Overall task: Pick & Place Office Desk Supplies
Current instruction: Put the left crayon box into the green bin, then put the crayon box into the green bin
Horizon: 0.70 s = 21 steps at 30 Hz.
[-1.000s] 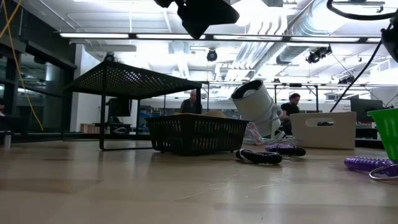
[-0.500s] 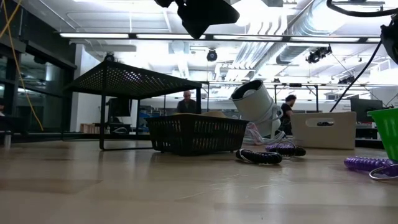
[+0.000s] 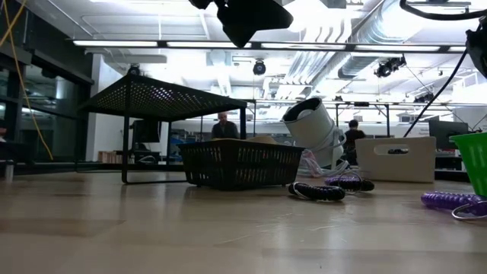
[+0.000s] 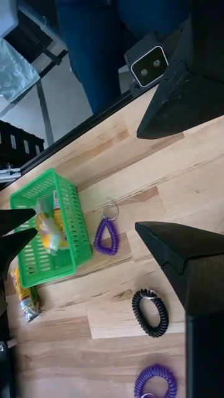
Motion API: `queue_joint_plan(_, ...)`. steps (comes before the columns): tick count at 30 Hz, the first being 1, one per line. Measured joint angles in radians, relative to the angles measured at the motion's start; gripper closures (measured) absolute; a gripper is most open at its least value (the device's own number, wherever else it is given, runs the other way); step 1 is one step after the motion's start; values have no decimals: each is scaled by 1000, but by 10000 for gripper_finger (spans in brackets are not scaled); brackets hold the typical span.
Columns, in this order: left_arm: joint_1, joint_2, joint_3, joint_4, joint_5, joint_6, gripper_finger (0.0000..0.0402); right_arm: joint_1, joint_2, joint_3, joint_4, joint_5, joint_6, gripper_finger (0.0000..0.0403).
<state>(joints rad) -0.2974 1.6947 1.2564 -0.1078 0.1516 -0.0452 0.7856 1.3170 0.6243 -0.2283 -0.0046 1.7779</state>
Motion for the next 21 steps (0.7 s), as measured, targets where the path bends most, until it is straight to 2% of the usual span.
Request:
queue_joint_plan(17, 0, 0, 0, 0, 0, 0, 179, 0, 0, 0, 2, 1, 5, 231)
queue_joint_plan(21, 0, 0, 0, 3, 0, 0, 179, -3, -9, 0, 26, -35, -23, 231)
